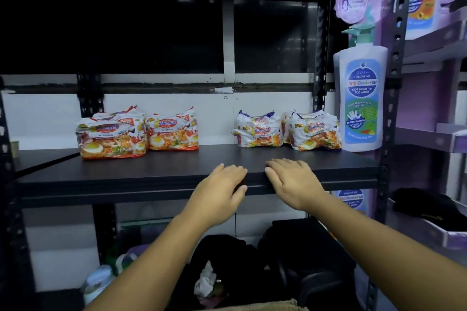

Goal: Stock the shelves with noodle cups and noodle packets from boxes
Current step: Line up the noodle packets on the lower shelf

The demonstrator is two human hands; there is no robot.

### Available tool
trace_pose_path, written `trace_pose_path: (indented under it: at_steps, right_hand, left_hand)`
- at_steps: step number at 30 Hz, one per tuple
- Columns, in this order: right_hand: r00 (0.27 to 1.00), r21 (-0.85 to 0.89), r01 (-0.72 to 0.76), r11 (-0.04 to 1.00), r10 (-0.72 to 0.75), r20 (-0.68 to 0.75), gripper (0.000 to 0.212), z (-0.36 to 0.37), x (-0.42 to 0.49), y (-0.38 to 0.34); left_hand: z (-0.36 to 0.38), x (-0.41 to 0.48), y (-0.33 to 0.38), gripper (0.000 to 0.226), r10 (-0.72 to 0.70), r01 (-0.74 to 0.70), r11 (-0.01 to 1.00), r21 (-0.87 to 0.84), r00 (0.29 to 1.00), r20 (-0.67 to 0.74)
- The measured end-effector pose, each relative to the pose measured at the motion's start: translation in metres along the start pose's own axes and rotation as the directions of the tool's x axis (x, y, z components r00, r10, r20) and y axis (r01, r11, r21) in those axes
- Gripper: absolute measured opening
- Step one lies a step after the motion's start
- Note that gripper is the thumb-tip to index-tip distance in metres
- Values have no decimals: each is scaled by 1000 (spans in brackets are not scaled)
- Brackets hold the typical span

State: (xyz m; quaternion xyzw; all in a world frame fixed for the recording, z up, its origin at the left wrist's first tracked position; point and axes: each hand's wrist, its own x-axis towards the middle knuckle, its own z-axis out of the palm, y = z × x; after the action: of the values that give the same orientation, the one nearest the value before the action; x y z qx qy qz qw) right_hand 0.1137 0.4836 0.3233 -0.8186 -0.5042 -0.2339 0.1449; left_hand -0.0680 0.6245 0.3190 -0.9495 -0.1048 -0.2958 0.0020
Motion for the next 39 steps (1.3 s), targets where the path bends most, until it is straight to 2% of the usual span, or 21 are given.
trace_pose_path:
  at_steps: [3, 6, 8, 11, 14, 16, 21, 25, 30, 32, 39]
  right_hand:
    - [997, 110, 69, 992, -72, 31, 59, 4, -49, -24]
    - [981, 246, 129, 961, -160, 111, 64, 17, -106, -49]
    - [961, 370, 81, 925, -171, 219, 62, 35, -138, -60]
    - [875, 494, -84, 865, -173, 453, 59, 67, -174, -68]
    - [791, 450, -167, 877, -153, 592, 66, 91, -198, -69]
    - [749, 415, -159, 896, -164, 642, 59, 101, -209, -70]
    - [634, 342, -166, 925, -165, 755, 48, 134, -228, -66]
    - [555, 315, -169, 934, -174, 813, 44, 172, -248, -64]
    - [445, 263, -108, 959, -190, 875, 65, 214, -261, -68]
    - [406, 271, -139, 952, -195, 893, 71, 230, -262, -68]
    - [321, 294, -33, 955, -268, 908, 97, 276, -267, -71]
  left_hand:
    - [0, -39, -3, 51, 14, -14, 994, -107, 1000, -2]
    - [12, -80, -8, 54, -23, 36, 987, -155, 996, 83]
    - [25, -108, -8, 53, -37, 60, 988, -142, 987, 156]
    - [47, -148, -7, 51, -73, 122, 982, -147, 950, 303]
    - [72, -184, -8, 50, -107, 223, 959, -174, 857, 504]
    - [87, -203, -6, 49, -119, 269, 948, -167, 792, 598]
    - [122, -233, -2, 51, -154, 389, 906, -166, 669, 727]
    - [153, -254, -8, 51, -140, 418, 898, -137, 569, 811]
    - [195, -272, -22, 64, -142, 385, 921, -50, 454, 879]
    - [213, -276, -29, 70, -153, 376, 926, -11, 403, 902]
    - [262, -284, -51, 75, -153, 306, 951, 44, 341, 928]
